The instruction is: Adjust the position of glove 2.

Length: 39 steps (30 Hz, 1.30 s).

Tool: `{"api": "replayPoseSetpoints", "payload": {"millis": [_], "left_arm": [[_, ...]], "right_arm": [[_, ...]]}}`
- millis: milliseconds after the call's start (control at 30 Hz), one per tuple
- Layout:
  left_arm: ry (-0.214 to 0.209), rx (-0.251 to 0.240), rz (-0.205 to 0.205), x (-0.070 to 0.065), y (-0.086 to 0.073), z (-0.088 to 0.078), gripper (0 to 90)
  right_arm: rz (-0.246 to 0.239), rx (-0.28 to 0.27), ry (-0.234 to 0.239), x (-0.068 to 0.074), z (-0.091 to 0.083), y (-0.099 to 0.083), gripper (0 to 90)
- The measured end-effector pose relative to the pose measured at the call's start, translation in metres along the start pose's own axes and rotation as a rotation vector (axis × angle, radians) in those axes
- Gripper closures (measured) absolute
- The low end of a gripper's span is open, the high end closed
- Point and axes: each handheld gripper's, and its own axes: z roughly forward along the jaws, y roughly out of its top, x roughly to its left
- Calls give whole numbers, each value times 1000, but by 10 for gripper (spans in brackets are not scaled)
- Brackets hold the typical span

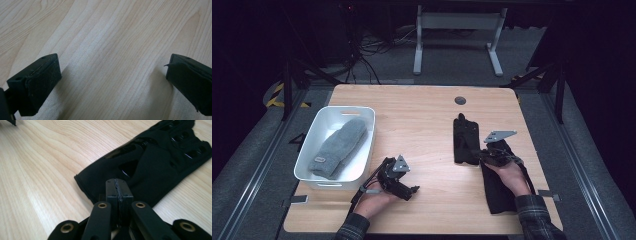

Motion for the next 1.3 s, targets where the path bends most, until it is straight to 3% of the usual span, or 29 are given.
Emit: {"api": "replayPoseSetpoints", "payload": {"millis": [200,300,467,933,1200,1300], "left_arm": [[0,0,0,0,0,0,0],[0,0,0,0,0,0,0],[0,0,0,0,0,0,0],[0,0,1,0,0,0,1],[0,-1,0,0,0,0,1],[1,-1,0,0,0,0,1]], "right_arm": [[-38,49,4,6,23,7,900],[-42,52,8,8,25,8,900],[-76,74,50,17,25,9,900],[-192,109,176,66,24,6,900],[-215,127,249,87,18,0,900],[-212,92,253,85,12,3,900]]}}
